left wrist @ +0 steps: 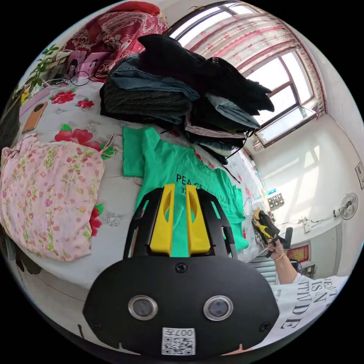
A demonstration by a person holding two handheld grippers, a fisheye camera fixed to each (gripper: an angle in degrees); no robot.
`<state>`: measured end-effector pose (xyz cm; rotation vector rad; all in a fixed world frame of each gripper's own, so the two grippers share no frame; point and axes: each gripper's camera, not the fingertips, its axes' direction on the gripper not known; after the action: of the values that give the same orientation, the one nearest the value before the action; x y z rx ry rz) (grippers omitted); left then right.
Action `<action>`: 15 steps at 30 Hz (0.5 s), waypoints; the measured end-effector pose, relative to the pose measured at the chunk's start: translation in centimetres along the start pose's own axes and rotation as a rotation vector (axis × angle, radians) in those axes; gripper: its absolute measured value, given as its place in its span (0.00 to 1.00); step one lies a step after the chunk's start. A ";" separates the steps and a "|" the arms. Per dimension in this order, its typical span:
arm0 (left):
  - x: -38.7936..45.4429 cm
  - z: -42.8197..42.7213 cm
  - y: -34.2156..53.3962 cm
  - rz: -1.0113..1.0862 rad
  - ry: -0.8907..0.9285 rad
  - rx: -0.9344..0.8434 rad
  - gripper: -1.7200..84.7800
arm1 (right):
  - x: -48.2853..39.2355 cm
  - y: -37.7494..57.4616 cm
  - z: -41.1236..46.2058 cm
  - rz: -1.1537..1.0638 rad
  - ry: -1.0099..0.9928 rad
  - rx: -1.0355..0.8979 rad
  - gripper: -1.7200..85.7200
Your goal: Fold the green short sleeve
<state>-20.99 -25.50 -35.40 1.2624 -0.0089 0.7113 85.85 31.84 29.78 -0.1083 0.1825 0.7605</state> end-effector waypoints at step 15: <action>-0.3 9.9 7.9 0.189 -0.321 -0.436 0.06 | -4.5 3.4 9.1 -0.280 0.353 -0.357 0.02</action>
<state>-21.48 -33.30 -25.42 0.9481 -0.5262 0.6190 81.47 32.77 39.52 -0.5974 0.3572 0.4828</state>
